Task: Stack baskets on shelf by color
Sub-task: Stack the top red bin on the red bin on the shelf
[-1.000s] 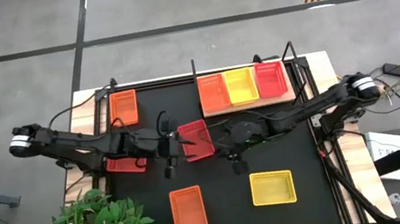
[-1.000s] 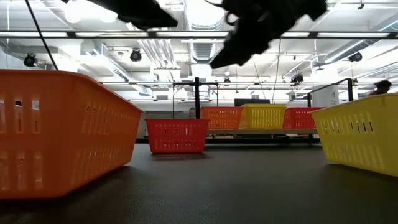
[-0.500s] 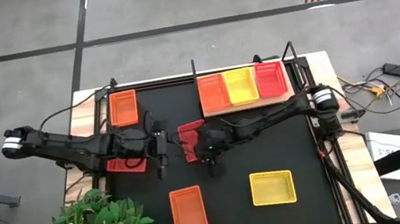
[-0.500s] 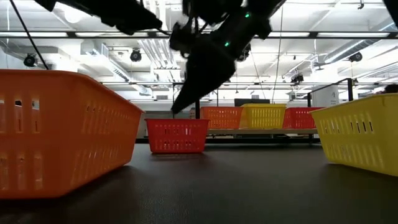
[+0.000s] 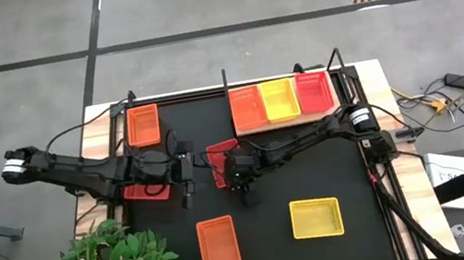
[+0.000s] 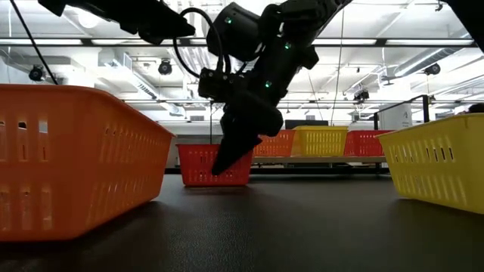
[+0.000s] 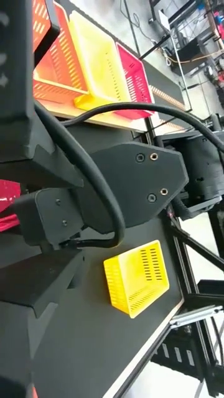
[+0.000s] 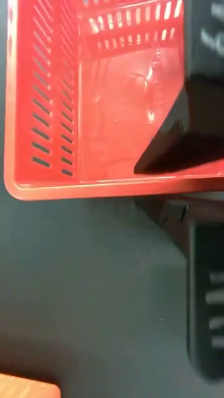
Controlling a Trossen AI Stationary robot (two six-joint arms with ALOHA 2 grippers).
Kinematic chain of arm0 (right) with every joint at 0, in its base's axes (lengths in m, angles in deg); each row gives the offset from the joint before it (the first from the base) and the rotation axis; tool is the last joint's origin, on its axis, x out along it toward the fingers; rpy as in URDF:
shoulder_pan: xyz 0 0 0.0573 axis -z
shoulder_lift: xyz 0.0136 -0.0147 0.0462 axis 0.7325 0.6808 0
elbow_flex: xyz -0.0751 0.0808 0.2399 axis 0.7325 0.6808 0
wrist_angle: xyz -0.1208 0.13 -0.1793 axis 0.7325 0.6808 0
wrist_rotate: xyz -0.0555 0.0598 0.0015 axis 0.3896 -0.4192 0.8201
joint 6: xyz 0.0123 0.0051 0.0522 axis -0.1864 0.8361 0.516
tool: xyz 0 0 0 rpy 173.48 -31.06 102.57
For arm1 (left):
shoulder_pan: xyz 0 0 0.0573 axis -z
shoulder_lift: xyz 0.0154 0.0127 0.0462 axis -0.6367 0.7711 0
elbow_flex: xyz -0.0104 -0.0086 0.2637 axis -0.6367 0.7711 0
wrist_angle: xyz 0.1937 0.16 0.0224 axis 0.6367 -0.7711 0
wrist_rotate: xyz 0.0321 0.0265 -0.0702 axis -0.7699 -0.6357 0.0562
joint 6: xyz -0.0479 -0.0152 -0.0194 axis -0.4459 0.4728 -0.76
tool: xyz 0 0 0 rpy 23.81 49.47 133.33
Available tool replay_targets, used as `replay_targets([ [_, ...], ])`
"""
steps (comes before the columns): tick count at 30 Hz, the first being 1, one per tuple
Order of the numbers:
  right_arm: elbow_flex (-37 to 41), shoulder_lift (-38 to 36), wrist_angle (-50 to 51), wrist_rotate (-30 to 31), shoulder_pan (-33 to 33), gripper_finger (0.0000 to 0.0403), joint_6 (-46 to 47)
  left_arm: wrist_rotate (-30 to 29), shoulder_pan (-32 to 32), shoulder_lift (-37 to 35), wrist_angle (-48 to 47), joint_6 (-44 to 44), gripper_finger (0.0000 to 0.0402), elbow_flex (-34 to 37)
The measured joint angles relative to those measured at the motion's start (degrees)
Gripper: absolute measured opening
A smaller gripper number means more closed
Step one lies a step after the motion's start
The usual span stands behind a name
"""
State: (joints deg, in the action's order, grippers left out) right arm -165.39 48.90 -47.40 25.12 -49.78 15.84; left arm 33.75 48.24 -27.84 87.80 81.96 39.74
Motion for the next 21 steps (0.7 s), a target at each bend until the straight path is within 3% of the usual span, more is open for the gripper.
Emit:
replay_targets([
  [3, 0.0, -1.2, 1.2, 0.0, 0.0, 0.0016, -1.2, 0.0, 0.0, 0.0, 1.1, 0.0, 0.0154, 0.2],
  [21, 1.4, -22.5, 20.1, 0.5, -6.3, 0.0009, -5.6, 0.0, 0.0, -0.1, 5.4, 0.1, 0.0154, 0.6],
])
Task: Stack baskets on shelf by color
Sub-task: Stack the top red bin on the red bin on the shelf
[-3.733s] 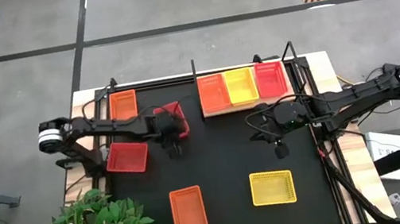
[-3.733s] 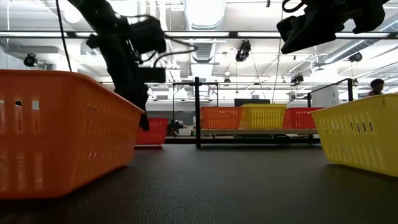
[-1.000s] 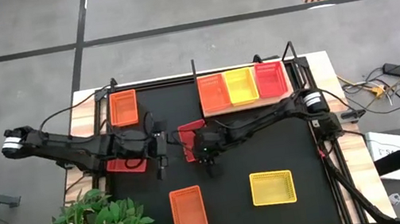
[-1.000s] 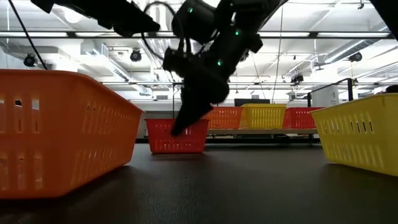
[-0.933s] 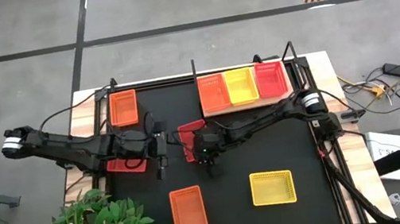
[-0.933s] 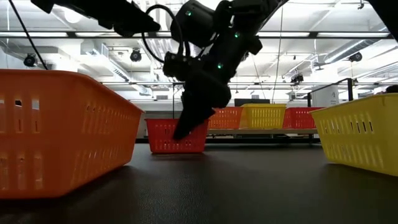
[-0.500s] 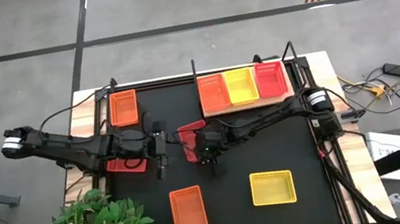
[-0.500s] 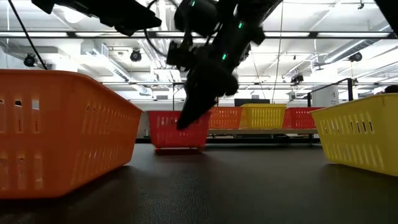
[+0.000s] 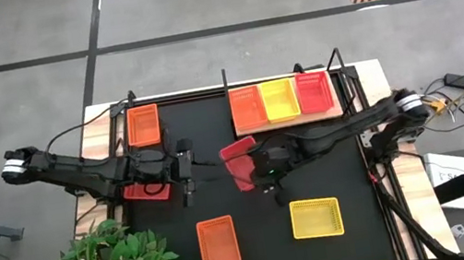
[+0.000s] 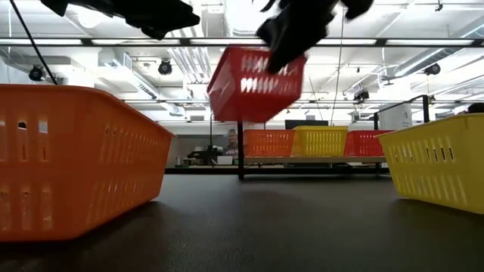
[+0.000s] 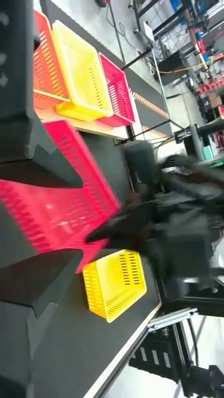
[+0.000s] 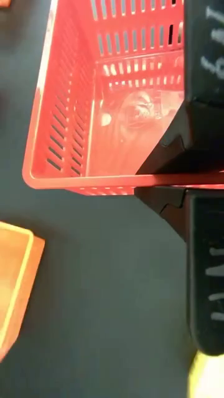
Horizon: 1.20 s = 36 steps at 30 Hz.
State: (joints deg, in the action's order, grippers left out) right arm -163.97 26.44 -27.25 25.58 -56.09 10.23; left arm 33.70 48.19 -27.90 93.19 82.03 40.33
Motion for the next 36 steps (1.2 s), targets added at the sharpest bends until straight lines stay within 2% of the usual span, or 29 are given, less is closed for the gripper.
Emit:
replay_targets([
  [6, 4.2, -11.3, 2.9, 1.0, 1.2, 0.0008, -1.2, 0.0, 0.0, 0.0, 0.5, 0.0, 0.0154, 0.0],
  [11, 9.6, -21.0, 4.2, 2.3, 5.4, 0.0008, -3.0, 0.0, 0.0, 0.0, 0.5, 0.0, 0.0154, 0.0],
  [17, 17.4, -31.2, 4.1, 2.4, 13.9, 0.0008, -7.6, 0.0, 0.0, 0.0, 1.7, 0.2, 0.0154, 0.0],
  [23, 25.1, -39.5, 3.8, 2.4, 25.2, 0.0008, -11.2, 0.0, 0.0, 0.0, 1.7, 0.3, 0.0154, 0.0],
  [28, 29.9, -42.8, 3.8, 2.1, 34.7, 0.0008, -12.5, 0.0, 0.0, 0.0, 1.6, 0.5, 0.0154, 0.0],
  [36, 33.2, -40.3, 4.0, -3.9, 45.8, 0.0008, -19.4, 0.0, 0.0, 0.0, 1.5, 0.6, 0.0154, 0.0],
])
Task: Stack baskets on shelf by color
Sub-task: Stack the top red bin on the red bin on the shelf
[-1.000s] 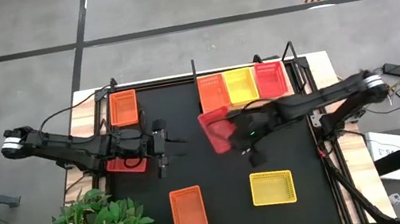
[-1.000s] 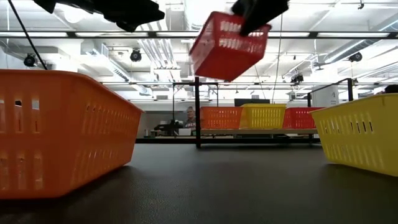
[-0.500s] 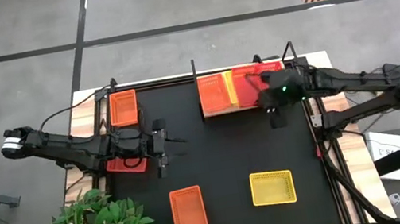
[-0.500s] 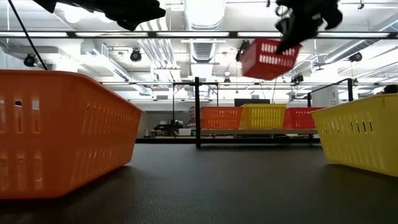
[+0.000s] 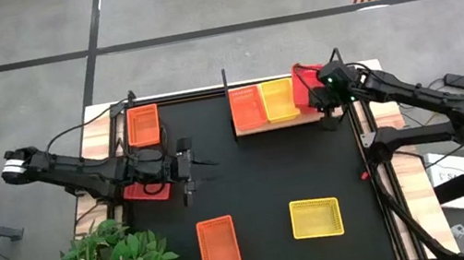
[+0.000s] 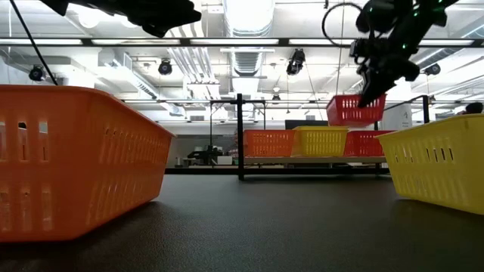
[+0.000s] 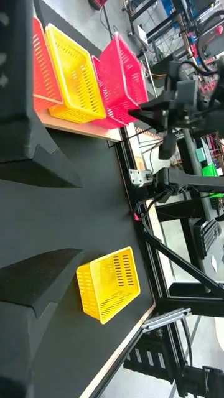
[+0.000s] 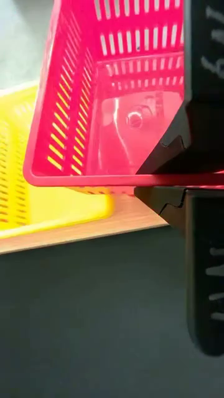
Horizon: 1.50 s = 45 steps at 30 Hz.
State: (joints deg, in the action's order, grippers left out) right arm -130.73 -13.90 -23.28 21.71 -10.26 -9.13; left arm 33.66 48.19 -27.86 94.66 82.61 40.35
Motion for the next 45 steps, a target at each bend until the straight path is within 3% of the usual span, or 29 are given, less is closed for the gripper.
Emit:
replay_targets([
  [13, -1.7, 4.6, 4.8, -2.6, 8.6, 0.0008, -9.7, 0.0, 0.0, 0.0, 0.0, 0.0, 0.0154, 0.0],
  [32, -1.7, 7.1, 5.4, 0.6, 9.0, 0.0012, -10.2, 0.0, 0.0, 0.0, 0.2, 1.0, 0.0154, 0.2],
  [45, -3.6, 6.3, 9.7, 1.0, 8.9, 0.0110, -5.9, 0.0, 0.0, 0.0, 0.2, 0.9, 0.0154, 0.2],
])
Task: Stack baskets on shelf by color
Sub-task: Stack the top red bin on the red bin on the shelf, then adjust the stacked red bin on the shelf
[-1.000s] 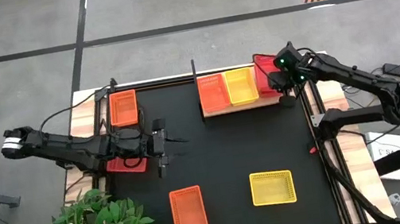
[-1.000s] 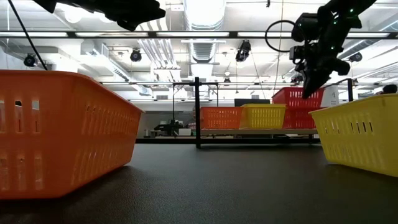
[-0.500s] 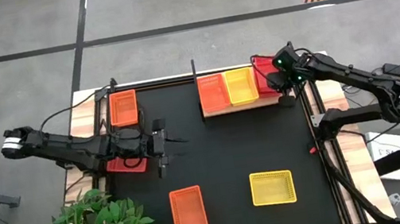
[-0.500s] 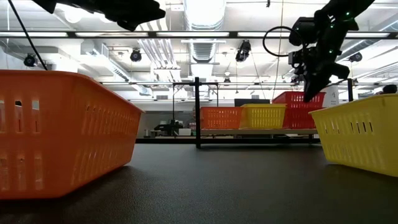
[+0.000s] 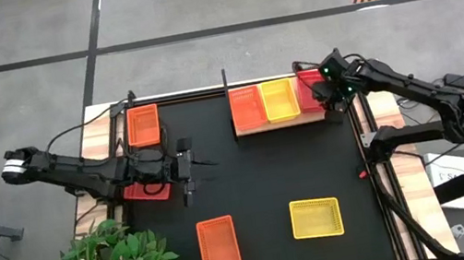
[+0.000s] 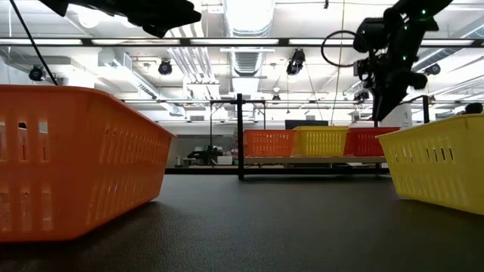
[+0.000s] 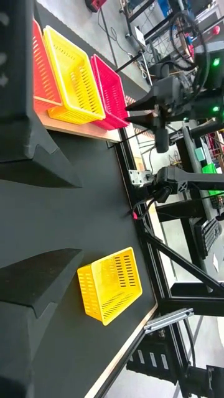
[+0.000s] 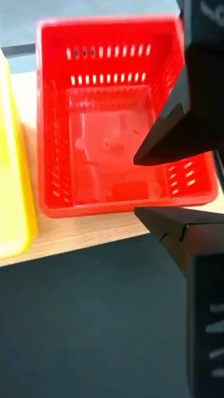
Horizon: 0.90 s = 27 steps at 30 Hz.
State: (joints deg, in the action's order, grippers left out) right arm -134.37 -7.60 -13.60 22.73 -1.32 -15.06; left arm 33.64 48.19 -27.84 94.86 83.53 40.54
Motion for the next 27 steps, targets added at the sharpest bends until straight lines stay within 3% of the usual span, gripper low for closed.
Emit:
replay_targets([
  [6, -5.3, 0.5, 1.7, -2.4, 0.0, 0.0103, 7.7, 0.0, 0.0, 0.0, 0.2, 0.0, 0.0154, 0.0],
  [9, -5.8, 1.2, 0.5, -6.0, -0.4, 0.0078, 9.4, 0.0, 0.0, 0.0, 1.0, 0.0, 0.0154, 0.1],
  [13, -5.4, 3.3, 1.0, -6.0, -1.3, 0.0036, 10.3, 0.0, 0.0, 0.0, 1.2, 0.1, 0.0154, 0.4],
  [20, -5.4, 8.4, 7.7, 3.3, -1.3, 0.0009, 11.9, 0.0, 0.0, 0.0, 1.3, 0.1, 0.0154, 0.6],
  [27, -5.4, 11.5, 12.3, 7.2, -1.3, 0.0009, 12.5, 0.0, 0.0, 0.0, 1.7, 0.1, 0.0154, 0.7],
])
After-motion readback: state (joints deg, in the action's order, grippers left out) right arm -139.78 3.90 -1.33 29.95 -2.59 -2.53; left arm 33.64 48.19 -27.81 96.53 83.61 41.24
